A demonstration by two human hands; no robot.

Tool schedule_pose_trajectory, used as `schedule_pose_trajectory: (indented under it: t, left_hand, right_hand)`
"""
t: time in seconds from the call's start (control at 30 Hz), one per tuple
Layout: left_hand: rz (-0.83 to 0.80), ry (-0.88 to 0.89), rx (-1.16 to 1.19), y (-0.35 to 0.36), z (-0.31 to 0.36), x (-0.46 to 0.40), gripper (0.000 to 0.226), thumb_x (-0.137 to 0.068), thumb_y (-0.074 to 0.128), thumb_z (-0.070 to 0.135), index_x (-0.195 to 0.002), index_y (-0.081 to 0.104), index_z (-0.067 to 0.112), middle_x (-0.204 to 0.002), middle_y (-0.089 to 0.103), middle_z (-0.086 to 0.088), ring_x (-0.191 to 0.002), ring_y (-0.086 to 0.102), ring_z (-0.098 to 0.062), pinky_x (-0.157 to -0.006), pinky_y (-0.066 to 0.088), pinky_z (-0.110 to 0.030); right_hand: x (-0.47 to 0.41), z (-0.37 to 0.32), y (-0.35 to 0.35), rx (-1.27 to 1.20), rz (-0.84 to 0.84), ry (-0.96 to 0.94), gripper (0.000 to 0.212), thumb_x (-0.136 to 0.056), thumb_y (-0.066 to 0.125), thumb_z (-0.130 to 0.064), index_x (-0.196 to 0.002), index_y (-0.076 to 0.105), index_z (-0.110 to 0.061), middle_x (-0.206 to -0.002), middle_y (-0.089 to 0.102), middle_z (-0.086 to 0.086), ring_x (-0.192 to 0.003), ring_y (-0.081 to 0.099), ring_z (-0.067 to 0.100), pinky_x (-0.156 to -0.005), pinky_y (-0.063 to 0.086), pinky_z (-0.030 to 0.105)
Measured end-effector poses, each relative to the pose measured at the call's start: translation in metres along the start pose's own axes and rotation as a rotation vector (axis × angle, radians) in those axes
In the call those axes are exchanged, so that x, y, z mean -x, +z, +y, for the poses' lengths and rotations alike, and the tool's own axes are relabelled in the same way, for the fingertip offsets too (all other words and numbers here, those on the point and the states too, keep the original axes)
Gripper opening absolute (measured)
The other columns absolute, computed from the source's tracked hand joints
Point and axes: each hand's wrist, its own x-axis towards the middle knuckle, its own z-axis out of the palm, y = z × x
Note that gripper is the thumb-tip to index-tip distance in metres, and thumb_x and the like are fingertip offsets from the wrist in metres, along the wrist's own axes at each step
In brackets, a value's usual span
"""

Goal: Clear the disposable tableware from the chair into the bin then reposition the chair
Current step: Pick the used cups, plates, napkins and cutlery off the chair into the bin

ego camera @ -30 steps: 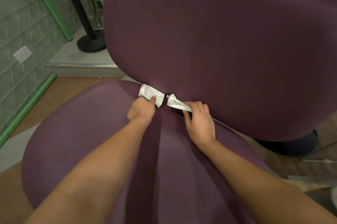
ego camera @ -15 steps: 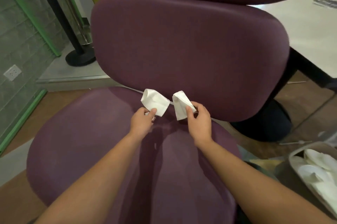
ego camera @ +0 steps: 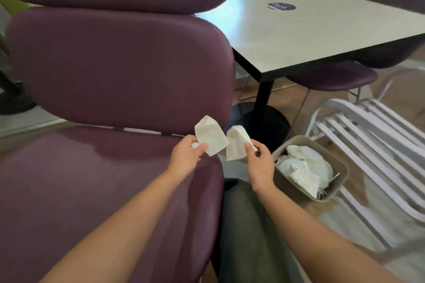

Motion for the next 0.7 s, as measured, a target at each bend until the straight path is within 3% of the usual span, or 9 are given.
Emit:
schedule_pose_trajectory:
  t: [0.1, 0.17, 0.27, 0.47, 0.57, 0.63, 0.7]
  left_hand:
    - [-0.049, 0.048, -0.092, 0.041, 0.021, 0.0, 0.013, -0.089, 0.067, 0.028, -0.095, 0.06, 0.019, -0.09, 0.065, 0.002, -0.078, 0.063, -0.019, -0.075, 0.054, -0.036]
    - [-0.084, 0.085, -0.141, 0.068, 0.035, 0.0, 0.015, -0.09, 0.065, 0.029, -0.099, 0.061, 0.018, -0.094, 0.062, 0.004, -0.087, 0.059, -0.018, -0.075, 0.048, -0.033]
    - [-0.147, 0.087, -0.204, 0.103, 0.05, -0.001, 0.024, -0.093, 0.061, 0.032, -0.109, 0.061, 0.014, -0.102, 0.059, 0.004, -0.093, 0.054, -0.016, -0.072, 0.036, -0.029]
    - [-0.245, 0.087, -0.229, 0.16, 0.06, -0.006, 0.025, -0.095, 0.057, 0.033, -0.115, 0.062, 0.019, -0.114, 0.065, -0.001, -0.101, 0.057, -0.019, -0.078, 0.042, -0.031]
    - [-0.269, 0.075, -0.242, 0.184, 0.062, -0.012, 0.024, -0.095, 0.057, 0.034, -0.114, 0.062, 0.019, -0.115, 0.065, -0.001, -0.103, 0.057, -0.019, -0.079, 0.042, -0.03]
    - [-0.299, 0.076, -0.251, 0.197, 0.063, -0.015, 0.025, -0.095, 0.057, 0.035, -0.113, 0.062, 0.019, -0.114, 0.065, 0.001, -0.102, 0.056, -0.017, -0.078, 0.04, -0.03]
    - [-0.331, 0.08, -0.26, 0.207, 0.065, -0.016, 0.026, -0.095, 0.056, 0.036, -0.113, 0.062, 0.019, -0.113, 0.064, 0.002, -0.101, 0.055, -0.016, -0.078, 0.04, -0.029]
  right_hand:
    - [-0.013, 0.006, -0.037, -0.032, 0.061, 0.057, 0.03, -0.097, 0.055, -0.03, -0.124, 0.06, -0.019, -0.114, 0.063, -0.001, -0.103, 0.059, 0.017, -0.075, 0.046, 0.021]
    - [-0.023, 0.011, -0.059, -0.012, 0.102, 0.049, 0.03, -0.097, 0.055, -0.029, -0.123, 0.061, -0.016, -0.111, 0.066, 0.002, -0.099, 0.061, 0.018, -0.07, 0.043, 0.019]
    - [-0.039, 0.021, -0.088, 0.032, 0.158, 0.056, 0.029, -0.097, 0.054, -0.03, -0.121, 0.062, -0.015, -0.109, 0.066, 0.001, -0.098, 0.06, 0.019, -0.078, 0.04, 0.024]
    - [-0.081, 0.036, -0.142, 0.069, 0.291, 0.179, 0.034, -0.097, 0.056, -0.032, -0.127, 0.055, -0.017, -0.113, 0.063, 0.001, -0.096, 0.061, 0.023, -0.08, 0.046, 0.032]
    - [-0.097, 0.041, -0.162, 0.139, 0.35, 0.237, 0.036, -0.098, 0.054, -0.031, -0.13, 0.055, -0.014, -0.124, 0.057, 0.005, -0.113, 0.052, 0.025, -0.093, 0.044, 0.036]
    - [-0.103, 0.049, -0.171, 0.327, 0.343, 0.272, 0.036, -0.098, 0.052, -0.033, -0.129, 0.057, -0.017, -0.133, 0.055, 0.009, -0.13, 0.038, 0.032, -0.105, 0.035, 0.042]
    - [-0.105, 0.057, -0.175, 0.47, 0.301, 0.319, 0.036, -0.097, 0.052, -0.034, -0.13, 0.059, -0.02, -0.136, 0.053, 0.011, -0.134, 0.03, 0.034, -0.109, 0.031, 0.045]
